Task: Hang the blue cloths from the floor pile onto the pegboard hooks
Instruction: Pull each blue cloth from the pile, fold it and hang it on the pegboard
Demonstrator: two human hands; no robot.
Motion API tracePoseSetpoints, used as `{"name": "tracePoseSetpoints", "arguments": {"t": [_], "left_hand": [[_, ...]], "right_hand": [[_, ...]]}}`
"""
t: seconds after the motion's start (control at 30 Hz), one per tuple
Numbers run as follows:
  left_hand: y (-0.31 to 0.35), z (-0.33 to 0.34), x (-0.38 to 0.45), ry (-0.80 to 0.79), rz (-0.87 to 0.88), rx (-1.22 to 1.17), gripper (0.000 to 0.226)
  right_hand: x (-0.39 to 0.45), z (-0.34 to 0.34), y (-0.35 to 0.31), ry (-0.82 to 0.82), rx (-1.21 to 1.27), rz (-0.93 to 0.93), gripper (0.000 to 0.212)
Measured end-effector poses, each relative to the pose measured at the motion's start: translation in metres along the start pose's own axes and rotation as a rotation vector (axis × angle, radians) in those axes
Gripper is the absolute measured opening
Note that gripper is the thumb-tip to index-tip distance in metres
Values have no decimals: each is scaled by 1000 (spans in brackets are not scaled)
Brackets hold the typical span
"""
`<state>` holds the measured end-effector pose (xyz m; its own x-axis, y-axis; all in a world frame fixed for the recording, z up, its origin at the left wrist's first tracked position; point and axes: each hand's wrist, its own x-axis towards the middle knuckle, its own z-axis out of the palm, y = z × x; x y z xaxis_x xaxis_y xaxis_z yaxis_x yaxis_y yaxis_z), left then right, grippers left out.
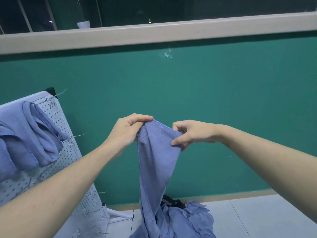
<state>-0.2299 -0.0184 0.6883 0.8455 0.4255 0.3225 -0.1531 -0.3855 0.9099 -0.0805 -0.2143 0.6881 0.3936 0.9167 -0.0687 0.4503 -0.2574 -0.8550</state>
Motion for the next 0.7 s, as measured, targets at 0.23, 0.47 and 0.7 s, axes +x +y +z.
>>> {"name": "tracePoseSetpoints", "arguments": {"t": [0.23, 0.47, 0.7], "left_hand": [[-6, -5, -3, 6, -35, 1, 43], [-9, -10, 1, 46, -74, -88, 31], [-19, -4, 0, 46, -214, -304, 33]], "right_hand": [[3, -5, 5, 156, 18, -44, 26], [5, -4, -9, 208, 207, 68, 13], [3, 14, -17, 281, 210, 95, 32]]}}
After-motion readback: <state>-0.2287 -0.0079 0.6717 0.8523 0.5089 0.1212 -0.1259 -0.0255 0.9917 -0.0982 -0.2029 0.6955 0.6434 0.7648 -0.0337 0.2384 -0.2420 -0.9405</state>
